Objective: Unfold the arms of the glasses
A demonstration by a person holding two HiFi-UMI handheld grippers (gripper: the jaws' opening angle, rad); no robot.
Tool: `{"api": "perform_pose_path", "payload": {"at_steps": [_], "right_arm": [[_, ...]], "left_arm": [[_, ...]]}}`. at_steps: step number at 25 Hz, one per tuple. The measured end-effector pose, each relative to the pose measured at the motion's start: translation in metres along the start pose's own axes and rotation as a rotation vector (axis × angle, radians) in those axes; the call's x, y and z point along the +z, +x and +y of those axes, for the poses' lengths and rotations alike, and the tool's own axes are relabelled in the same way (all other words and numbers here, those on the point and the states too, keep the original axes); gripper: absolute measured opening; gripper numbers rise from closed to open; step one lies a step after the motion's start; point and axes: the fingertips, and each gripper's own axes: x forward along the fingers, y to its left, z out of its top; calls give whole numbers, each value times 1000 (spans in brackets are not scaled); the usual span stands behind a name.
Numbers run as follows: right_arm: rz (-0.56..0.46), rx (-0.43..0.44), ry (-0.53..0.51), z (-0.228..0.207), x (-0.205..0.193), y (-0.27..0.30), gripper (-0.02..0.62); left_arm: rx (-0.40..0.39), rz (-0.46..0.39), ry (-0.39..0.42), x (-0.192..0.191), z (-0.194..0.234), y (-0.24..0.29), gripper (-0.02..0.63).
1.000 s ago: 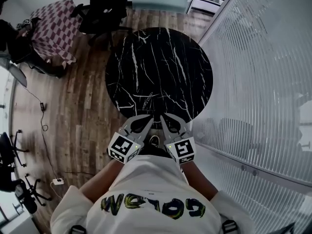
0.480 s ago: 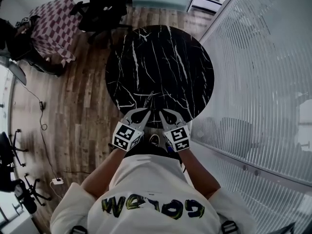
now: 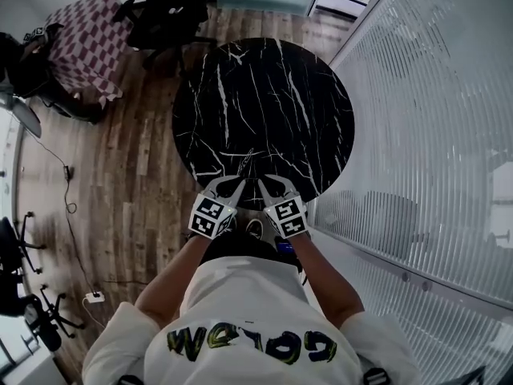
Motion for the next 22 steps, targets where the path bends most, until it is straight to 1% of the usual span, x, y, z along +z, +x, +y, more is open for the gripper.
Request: {"api": "perform_pose_path", "payload": {"at_steps": [8,12,18,22], "right_arm": [[57,22,-2,-3,-24,36,23],[115,33,-1,-6,-45,52,28],[170,53,40,-10,-65,72,38],[192,65,69,-12,-71,83,41]], "left_arm": [[10,72,-3,-33,19,24,12],[16,101,-9,-46,29,36,12],[24,162,-27,-68,43,52,12],[22,183,-37,-77,51,61,17]]}}
